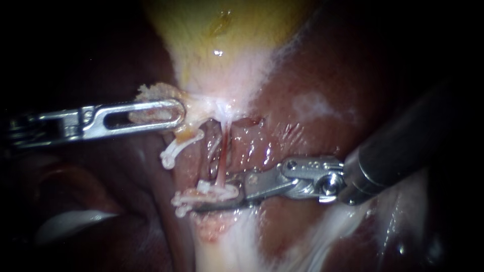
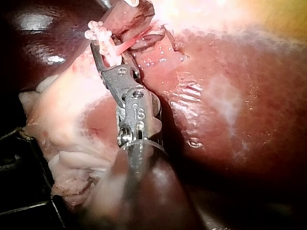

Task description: Clipping second clip right tube

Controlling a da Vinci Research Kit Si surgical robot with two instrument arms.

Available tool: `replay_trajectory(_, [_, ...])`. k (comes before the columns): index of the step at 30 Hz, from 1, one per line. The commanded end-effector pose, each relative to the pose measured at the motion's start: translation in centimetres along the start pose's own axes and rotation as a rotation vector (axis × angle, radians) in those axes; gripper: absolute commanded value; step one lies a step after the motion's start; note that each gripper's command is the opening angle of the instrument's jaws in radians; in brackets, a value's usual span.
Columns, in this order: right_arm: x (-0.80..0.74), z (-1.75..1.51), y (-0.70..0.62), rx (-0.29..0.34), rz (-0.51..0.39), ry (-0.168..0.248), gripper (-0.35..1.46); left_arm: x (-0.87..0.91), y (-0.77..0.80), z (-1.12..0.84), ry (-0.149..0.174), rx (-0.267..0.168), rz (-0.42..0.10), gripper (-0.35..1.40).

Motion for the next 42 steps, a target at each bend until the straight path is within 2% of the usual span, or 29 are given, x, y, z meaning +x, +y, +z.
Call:
replay_trajectory(1, [0.0,0.0,0.0,0.0,0.0,0.0,-0.03,0.0,0.0,0.0,0.0,0.0,0.0,-0.35])
replay_trajectory(7, [0.0,-0.01,0.0,0.0,0.0,0.0,0.0,0.0,0.0,0.0,0.0,0.0,0.0,-0.35])
replay_trajectory(11, [0.0,-0.01,0.0,0.001,0.006,0.009,0.15,0.0,0.0,0.0,0.0,0.0,0.0,-0.35])
replay_trajectory(15, [0.01,-0.02,0.01,0.003,0.013,0.042,0.37,0.0,0.0,0.0,0.0,0.0,0.0,-0.35])
replay_trajectory(19, [0.03,0.01,0.02,-0.01,0.014,0.082,0.49,0.0,0.0,0.0,0.0,0.0,0.0,-0.35])
replay_trajectory(21, [0.03,0.02,0.04,-0.019,0.015,0.098,0.5,0.0,0.0,0.0,0.0,0.0,0.0,-0.35])
replay_trajectory(35, [0.03,-0.01,0.04,-0.019,0.022,0.098,0.5,0.0,0.0,0.0,0.0,0.0,0.0,-0.35])
replay_trajectory(42, [0.06,-0.08,0.05,-0.007,0.025,0.14,0.5,0.0,0.0,0.0,0.0,0.0,0.0,-0.35])
